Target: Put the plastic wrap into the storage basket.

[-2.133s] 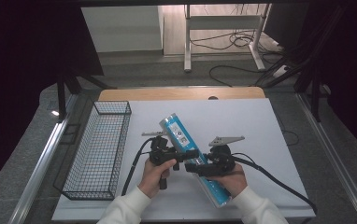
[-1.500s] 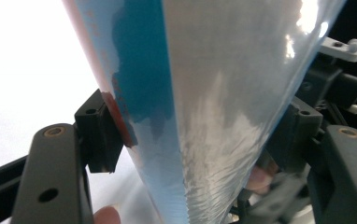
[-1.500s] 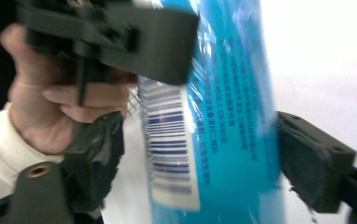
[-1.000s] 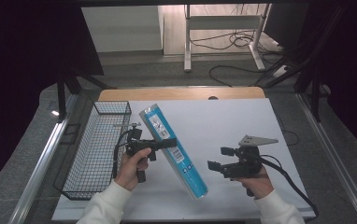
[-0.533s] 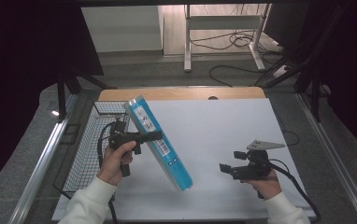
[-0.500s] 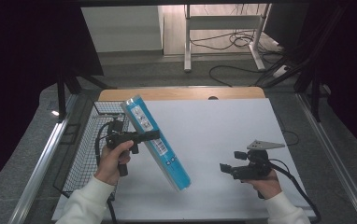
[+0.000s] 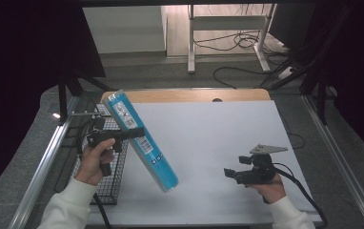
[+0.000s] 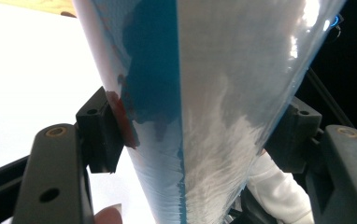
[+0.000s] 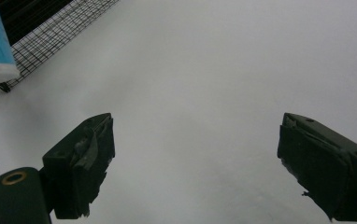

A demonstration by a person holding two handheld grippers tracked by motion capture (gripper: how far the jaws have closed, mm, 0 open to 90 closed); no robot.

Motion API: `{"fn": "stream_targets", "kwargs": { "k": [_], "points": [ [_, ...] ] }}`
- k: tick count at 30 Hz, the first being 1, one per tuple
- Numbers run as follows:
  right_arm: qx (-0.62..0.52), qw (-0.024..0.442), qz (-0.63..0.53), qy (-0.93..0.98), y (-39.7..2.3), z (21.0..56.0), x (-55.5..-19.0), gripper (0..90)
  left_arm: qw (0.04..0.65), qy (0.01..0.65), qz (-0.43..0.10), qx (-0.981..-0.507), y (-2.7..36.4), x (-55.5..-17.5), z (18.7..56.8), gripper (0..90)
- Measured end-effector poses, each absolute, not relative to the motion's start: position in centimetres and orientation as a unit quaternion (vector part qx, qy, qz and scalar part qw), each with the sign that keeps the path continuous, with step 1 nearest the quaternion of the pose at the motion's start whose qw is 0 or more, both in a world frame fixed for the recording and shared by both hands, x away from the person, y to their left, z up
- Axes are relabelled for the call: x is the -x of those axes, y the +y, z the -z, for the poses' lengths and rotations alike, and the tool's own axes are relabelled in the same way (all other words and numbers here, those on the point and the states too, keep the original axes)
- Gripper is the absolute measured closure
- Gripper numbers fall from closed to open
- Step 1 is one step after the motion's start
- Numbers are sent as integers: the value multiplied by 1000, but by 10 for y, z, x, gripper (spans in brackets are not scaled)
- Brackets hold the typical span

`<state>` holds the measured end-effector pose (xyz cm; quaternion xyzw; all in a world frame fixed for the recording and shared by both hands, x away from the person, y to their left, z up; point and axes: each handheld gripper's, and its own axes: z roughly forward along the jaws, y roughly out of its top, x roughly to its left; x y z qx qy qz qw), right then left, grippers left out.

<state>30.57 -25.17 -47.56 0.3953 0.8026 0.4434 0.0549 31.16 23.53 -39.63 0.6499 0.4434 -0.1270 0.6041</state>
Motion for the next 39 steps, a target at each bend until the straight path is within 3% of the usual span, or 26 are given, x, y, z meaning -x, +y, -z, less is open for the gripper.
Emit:
{"fn": "stream_targets", "kwargs": {
  "k": [39],
  "points": [
    [-413,48,-424,804,-254,485,-311,122,578,517,53,-629,378,-285,366,319]
  ]
}}
